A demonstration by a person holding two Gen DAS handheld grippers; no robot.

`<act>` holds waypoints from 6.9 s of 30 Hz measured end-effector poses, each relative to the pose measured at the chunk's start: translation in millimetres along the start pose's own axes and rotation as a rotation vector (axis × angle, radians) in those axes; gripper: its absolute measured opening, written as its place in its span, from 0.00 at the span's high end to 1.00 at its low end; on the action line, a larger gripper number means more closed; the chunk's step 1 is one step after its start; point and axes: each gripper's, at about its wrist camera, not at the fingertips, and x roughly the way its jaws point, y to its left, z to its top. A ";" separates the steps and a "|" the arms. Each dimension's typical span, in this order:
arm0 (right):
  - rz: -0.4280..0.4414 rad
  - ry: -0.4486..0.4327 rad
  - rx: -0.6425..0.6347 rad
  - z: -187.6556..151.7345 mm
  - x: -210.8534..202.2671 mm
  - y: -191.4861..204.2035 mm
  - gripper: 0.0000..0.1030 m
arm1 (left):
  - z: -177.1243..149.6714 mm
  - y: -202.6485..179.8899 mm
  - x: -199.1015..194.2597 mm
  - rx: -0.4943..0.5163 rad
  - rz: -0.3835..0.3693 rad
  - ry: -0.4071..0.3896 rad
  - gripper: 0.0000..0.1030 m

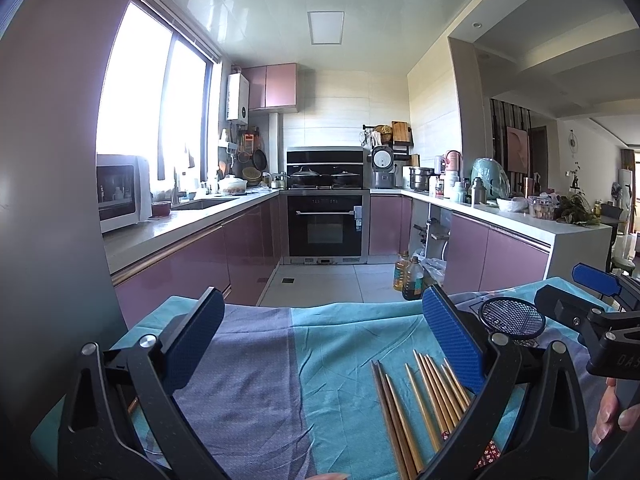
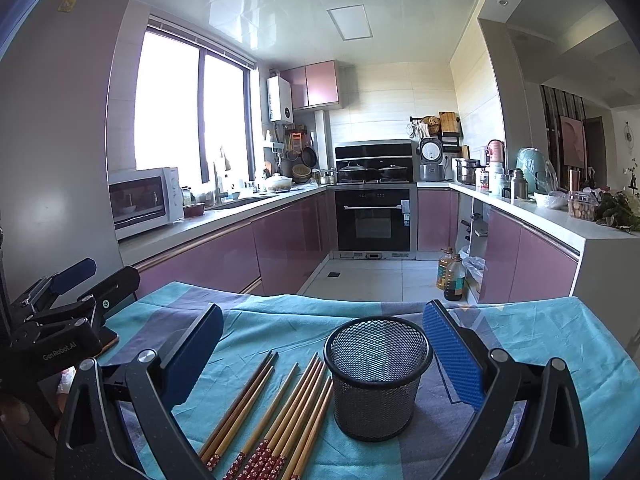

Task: Organize utensils

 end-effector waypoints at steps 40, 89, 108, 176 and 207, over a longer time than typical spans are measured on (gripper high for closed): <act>0.098 0.607 0.023 -81.2 82.1 -8.3 0.61 | -98.7 -33.8 125.5 0.163 -0.272 0.673 0.43; 0.091 0.662 0.053 -75.2 108.8 -10.4 0.93 | -95.7 -42.1 168.1 0.134 -0.357 0.775 0.85; 0.270 0.459 0.123 -28.0 55.6 -26.6 0.94 | -43.5 -25.4 124.3 0.010 -0.476 0.675 0.93; 0.152 0.334 0.105 32.2 76.3 -79.4 0.83 | 59.0 -96.1 118.1 0.000 -0.616 0.440 0.71; 0.227 0.607 0.052 -68.0 75.2 -14.7 0.73 | -90.9 -28.5 101.5 0.043 -0.437 0.721 0.64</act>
